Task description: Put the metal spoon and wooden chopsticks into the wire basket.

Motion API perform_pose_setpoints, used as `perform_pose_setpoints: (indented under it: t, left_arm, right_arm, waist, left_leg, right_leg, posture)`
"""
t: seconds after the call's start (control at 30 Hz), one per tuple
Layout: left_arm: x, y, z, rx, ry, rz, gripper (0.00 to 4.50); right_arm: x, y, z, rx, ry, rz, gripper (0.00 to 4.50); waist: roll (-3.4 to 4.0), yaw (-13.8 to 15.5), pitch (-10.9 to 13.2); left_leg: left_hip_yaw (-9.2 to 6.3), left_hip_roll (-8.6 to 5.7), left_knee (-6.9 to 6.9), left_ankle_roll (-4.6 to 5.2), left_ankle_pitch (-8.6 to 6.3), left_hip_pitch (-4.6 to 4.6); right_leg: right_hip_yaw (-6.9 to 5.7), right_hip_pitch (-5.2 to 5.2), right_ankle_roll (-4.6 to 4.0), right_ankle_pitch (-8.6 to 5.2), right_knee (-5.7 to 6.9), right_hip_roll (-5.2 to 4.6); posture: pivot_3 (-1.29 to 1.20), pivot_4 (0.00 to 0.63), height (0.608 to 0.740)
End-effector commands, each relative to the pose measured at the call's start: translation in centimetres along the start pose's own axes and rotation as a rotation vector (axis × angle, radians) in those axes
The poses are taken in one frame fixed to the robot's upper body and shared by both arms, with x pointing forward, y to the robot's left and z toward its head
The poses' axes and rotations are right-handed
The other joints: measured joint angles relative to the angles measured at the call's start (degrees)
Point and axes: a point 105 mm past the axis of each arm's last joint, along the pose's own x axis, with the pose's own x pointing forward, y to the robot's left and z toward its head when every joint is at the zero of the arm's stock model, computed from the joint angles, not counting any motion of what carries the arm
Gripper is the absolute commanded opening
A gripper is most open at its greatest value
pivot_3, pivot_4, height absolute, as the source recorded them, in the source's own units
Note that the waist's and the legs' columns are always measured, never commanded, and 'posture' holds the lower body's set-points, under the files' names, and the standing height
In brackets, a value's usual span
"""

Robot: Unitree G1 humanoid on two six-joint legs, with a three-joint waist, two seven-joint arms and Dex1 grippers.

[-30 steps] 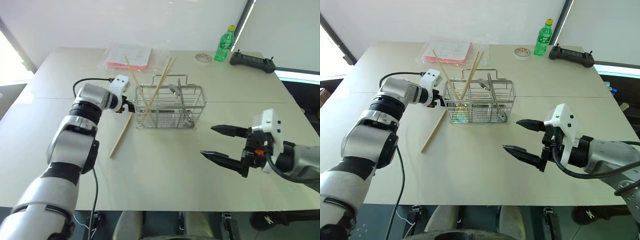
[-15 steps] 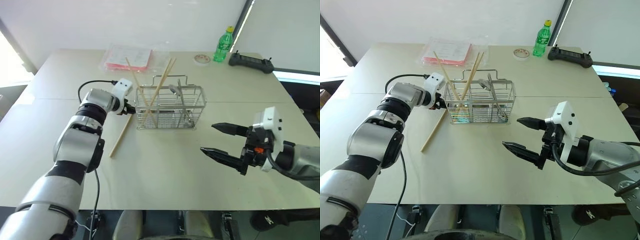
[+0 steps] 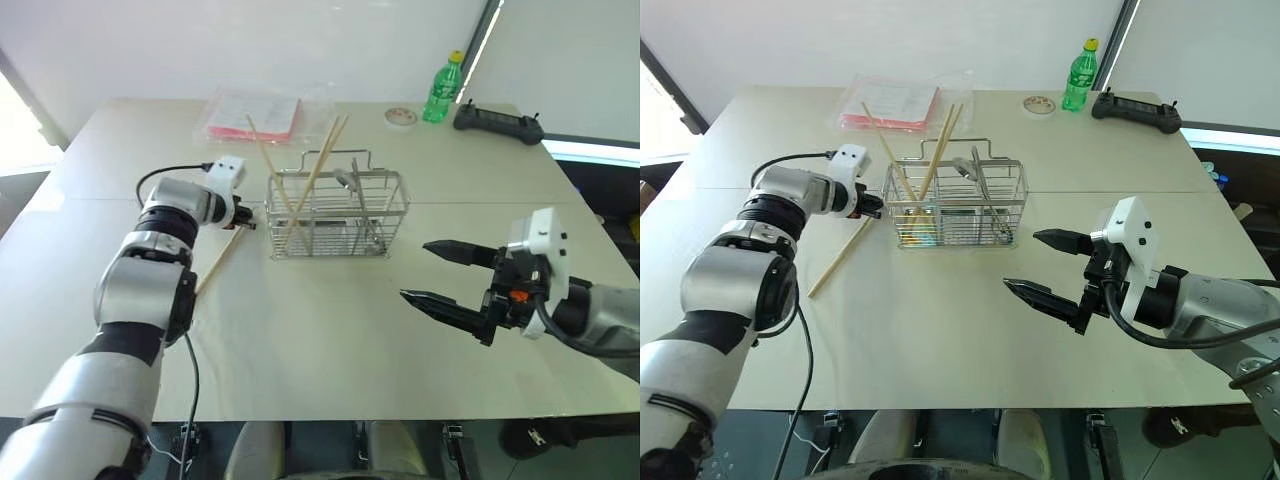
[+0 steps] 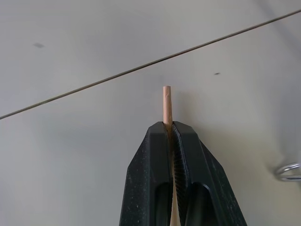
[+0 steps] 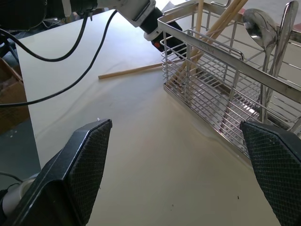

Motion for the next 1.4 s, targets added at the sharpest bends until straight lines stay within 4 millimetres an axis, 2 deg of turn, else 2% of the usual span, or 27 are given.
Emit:
perform_pose_setpoints:
  t: [0.03,0.1,0.2,0.3,0.37,0.47,0.57,0.67,0.73,0.87,1.0,1.1,1.2,1.4]
  left_arm:
    - [-2.5,3.3,2.7,-0.098,-0.156,0.103,0.08]
    - [-5.1,5.3,6.7,-0.188,-0.407,0.173,0.08]
    - [-9.6,7.0,11.3,-0.343,-0.718,0.180,0.08]
    - [-16.4,7.5,15.9,-0.354,-1.115,0.177,0.08]
    - [-19.4,6.4,17.5,-0.344,-1.263,0.114,0.08]
    - [-24.2,2.5,19.5,-0.256,-1.439,-0.047,0.08]
    - [-26.4,-1.0,20.1,-0.191,-1.487,-0.170,0.08]
    - [-26.1,-6.3,19.9,-0.070,-1.441,-0.330,0.08]
    - [-25.0,-8.0,19.3,-0.041,-1.398,-0.376,0.08]
    - [-22.3,-10.5,17.6,0.045,-1.310,-0.416,0.08]
    - [-20.9,-11.3,16.6,0.110,-1.278,-0.421,0.08]
    - [-19.3,-12.1,15.8,0.093,-1.243,-0.458,0.08]
    - [-18.1,-12.9,14.8,0.055,-1.214,-0.504,0.92]
    - [-17.7,-12.6,13.9,-0.013,-1.192,-0.512,4.02]
  right_arm:
    - [-0.2,0.1,0.8,-0.028,-0.028,0.005,4.50]
    - [-0.2,0.1,0.7,-0.026,-0.022,0.010,4.50]
    - [-0.3,0.1,0.6,-0.024,-0.016,0.012,4.50]
    - [-0.2,0.2,0.5,-0.018,-0.013,0.018,4.50]
    - [-0.2,0.3,0.4,-0.015,-0.014,0.024,4.50]
    - [-0.1,0.3,0.4,-0.014,-0.013,0.030,4.50]
    - [0.0,0.3,0.4,-0.014,-0.014,0.036,4.50]
    - [0.1,0.1,0.7,-0.017,-0.021,0.040,4.50]
    - [0.2,0.1,0.7,-0.017,-0.025,0.040,4.50]
    - [0.2,0.1,0.8,-0.013,-0.035,0.035,4.50]
    - [0.2,0.2,0.9,-0.006,-0.044,0.026,4.50]
    - [0.1,0.2,0.9,-0.002,-0.049,0.018,4.50]
    - [0.1,0.2,1.0,0.003,-0.057,0.007,4.50]
    - [0.1,0.1,0.9,0.012,-0.056,-0.001,4.50]
  waist:
    - [0.00,0.0,0.0]
    - [-0.02,0.1,0.0]
    - [-0.09,0.4,0.1]
    - [-0.11,0.4,0.1]
    - [-0.08,0.3,0.0]
    - [-0.07,0.4,0.0]
    - [-0.03,0.3,0.0]
    - [0.00,0.3,0.0]
    - [0.07,0.3,0.0]
    - [0.15,0.0,-0.1]
    - [0.15,0.1,0.0]
    - [0.16,0.3,0.0]
    - [0.16,0.4,0.0]
    - [0.15,0.3,0.0]
  left_leg:
    - [0.00,0.01,-0.01,0.00,0.00,-0.01]
    - [0.00,0.02,-0.02,0.00,0.00,0.00]
    - [-0.02,0.06,0.00,-0.01,0.00,-0.03]
    - [-0.03,0.04,0.05,-0.04,0.00,-0.04]
    - [0.01,0.06,0.05,-0.06,0.01,-0.04]
    - [0.04,0.03,0.05,-0.07,0.01,-0.04]
    - [0.04,-0.12,0.09,-0.07,0.01,-0.02]
    - [0.03,-0.12,0.11,-0.08,0.02,0.07]
    - [0.02,-0.11,0.16,-0.09,0.04,0.12]
    - [0.04,-0.10,0.21,-0.09,0.06,0.14]
    - [0.06,-0.04,0.19,-0.07,0.06,0.09]
    - [0.06,-0.04,0.16,-0.06,0.05,0.05]
    - [0.06,-0.05,0.17,-0.04,0.04,0.05]
    - [0.05,-0.05,0.20,-0.04,0.05,0.04]
  right_leg:
    - [0.00,-0.02,0.00,0.00,0.02,0.00]
    - [0.00,-0.03,0.01,0.00,0.04,0.00]
    - [-0.01,-0.04,0.03,0.01,0.04,-0.01]
    - [-0.05,0.05,0.11,0.06,-0.04,-0.09]
    - [-0.04,0.11,0.19,0.13,-0.19,-0.15]
    - [-0.02,0.18,0.28,0.18,-0.26,-0.26]
    - [-0.01,0.25,0.34,0.22,-0.28,-0.26]
    - [0.00,0.31,0.34,0.21,-0.25,-0.18]
    - [0.00,0.38,0.32,0.21,-0.21,-0.16]
    - [0.04,0.37,0.20,0.25,-0.22,-0.10]
    - [0.13,0.26,0.14,0.28,-0.21,0.02]
    - [0.13,0.25,-0.04,0.18,-0.27,0.03]
    - [0.14,0.31,-0.07,0.16,-0.32,0.01]
    - [0.14,0.30,-0.09,0.16,-0.32,0.02]
  posture:
    - [0.00,0.150,0.690]
    - [0.00,0.150,0.690]
    - [0.00,0.150,0.690]
    - [0.00,0.150,0.690]
    - [0.00,0.150,0.690]
    - [0.00,0.150,0.690]
    - [0.00,0.150,0.690]
    - [0.00,0.150,0.690]
    - [0.00,0.150,0.690]
    - [0.00,0.150,0.690]
    - [0.00,0.150,0.690]
    - [0.00,0.150,0.690]
    - [0.00,0.150,0.690]
    - [0.00,0.150,0.690]
